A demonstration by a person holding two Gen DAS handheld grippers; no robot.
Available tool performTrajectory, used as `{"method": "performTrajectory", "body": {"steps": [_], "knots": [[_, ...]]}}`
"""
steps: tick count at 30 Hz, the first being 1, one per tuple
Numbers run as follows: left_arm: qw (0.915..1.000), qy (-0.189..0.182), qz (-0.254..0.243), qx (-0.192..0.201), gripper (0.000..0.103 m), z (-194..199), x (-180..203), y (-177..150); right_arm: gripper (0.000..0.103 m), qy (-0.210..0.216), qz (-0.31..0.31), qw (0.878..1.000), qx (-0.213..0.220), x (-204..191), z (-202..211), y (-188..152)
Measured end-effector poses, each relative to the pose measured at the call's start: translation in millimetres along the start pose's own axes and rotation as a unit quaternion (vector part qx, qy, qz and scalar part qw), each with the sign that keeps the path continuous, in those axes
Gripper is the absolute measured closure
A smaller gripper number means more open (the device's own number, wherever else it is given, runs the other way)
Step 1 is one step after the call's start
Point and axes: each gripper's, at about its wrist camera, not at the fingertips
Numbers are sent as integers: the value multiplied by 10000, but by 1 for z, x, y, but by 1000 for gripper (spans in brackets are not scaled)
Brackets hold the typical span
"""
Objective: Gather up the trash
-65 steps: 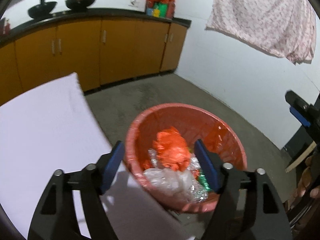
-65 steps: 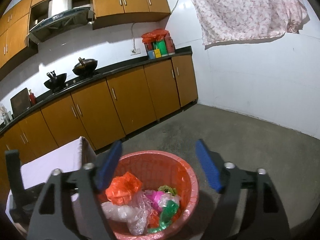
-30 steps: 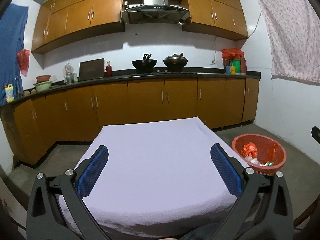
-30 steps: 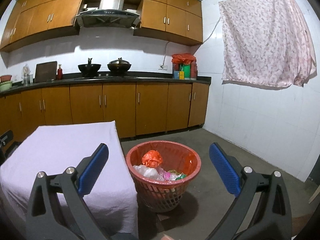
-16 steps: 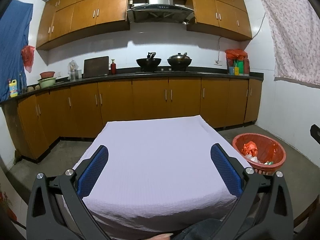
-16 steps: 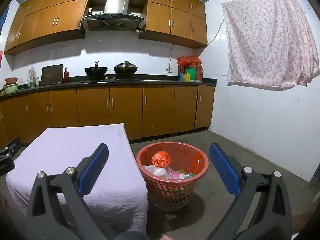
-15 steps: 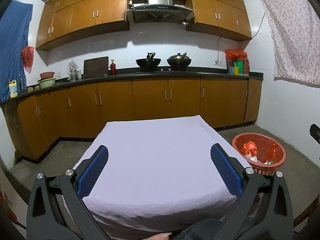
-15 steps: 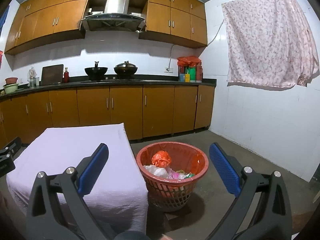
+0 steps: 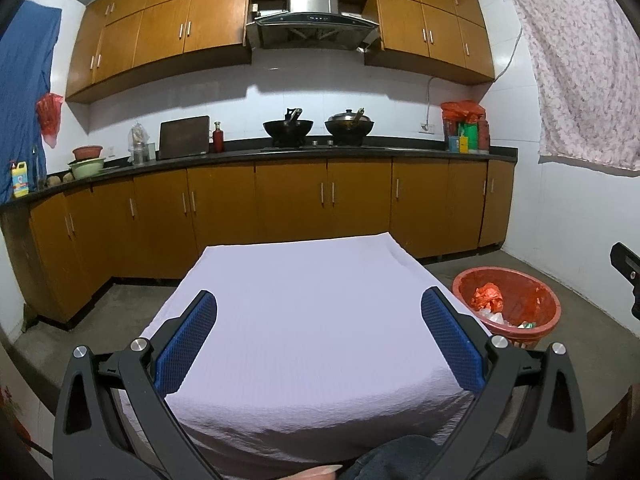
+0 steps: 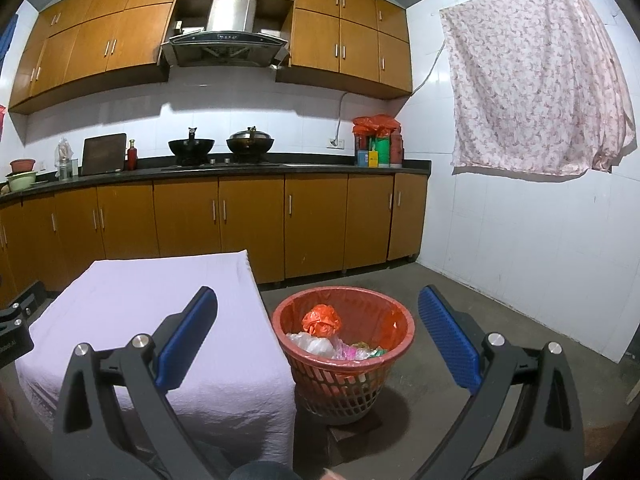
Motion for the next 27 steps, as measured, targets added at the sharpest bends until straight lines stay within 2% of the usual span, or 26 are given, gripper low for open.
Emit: {"method": "performTrajectory", "body": {"steps": [27], "knots": [[9999,-71,-63,-101,2,-2,3,1,4,1,-55,10000,-17,4,-3,3]]}}
Point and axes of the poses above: each gripper's, at about its wrist camera, not at the fingertips, and z roughly against the way its jaws point, x to its right, y to its top, and after that the axes turned 12 degrees about -x, right-handed
